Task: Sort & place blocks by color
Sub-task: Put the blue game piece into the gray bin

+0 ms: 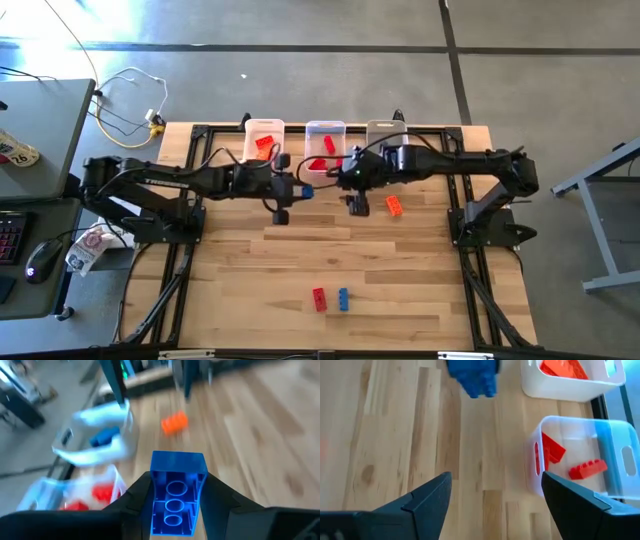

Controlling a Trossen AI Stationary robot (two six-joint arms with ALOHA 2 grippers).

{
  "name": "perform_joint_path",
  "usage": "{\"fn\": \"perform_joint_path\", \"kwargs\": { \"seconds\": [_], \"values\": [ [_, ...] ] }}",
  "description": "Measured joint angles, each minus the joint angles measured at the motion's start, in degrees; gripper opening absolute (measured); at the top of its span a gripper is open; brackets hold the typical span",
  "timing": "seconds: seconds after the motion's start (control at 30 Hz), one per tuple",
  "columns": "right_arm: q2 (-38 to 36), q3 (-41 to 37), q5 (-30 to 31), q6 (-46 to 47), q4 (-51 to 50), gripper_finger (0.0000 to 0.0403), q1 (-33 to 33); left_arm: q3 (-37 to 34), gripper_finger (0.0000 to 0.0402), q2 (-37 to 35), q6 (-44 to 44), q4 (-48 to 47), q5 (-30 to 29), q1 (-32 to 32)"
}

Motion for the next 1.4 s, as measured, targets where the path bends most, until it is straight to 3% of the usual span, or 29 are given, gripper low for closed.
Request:
{"fn": "perform_joint_path", "kwargs": {
  "seconds": [0.43, 0.93, 1.07, 1.4],
  "values": [
    [0.04, 0.00, 0.06, -5.49, 10.58, 0.0296, 1.41, 0.02, 0.0097, -0.23, -0.35, 12.73, 3.30, -1.67],
    [0.07, 0.00, -7.57, -13.10, 19.32, 0.0290, 1.41, 0.02, 0.0097, -0.24, 0.09, 19.02, -1.64, -3.43],
    [0.07, 0.00, -7.61, -13.70, 20.31, 0.0252, 1.41, 0.02, 0.0097, -0.24, 0.09, 21.19, -1.64, -3.43],
    [0.07, 0.00, -6.77, -13.02, 20.00, 0.0112, 1.33, 0.02, 0.0110, 0.07, -0.01, 22.78, -1.98, -3.30]
  ]
}}
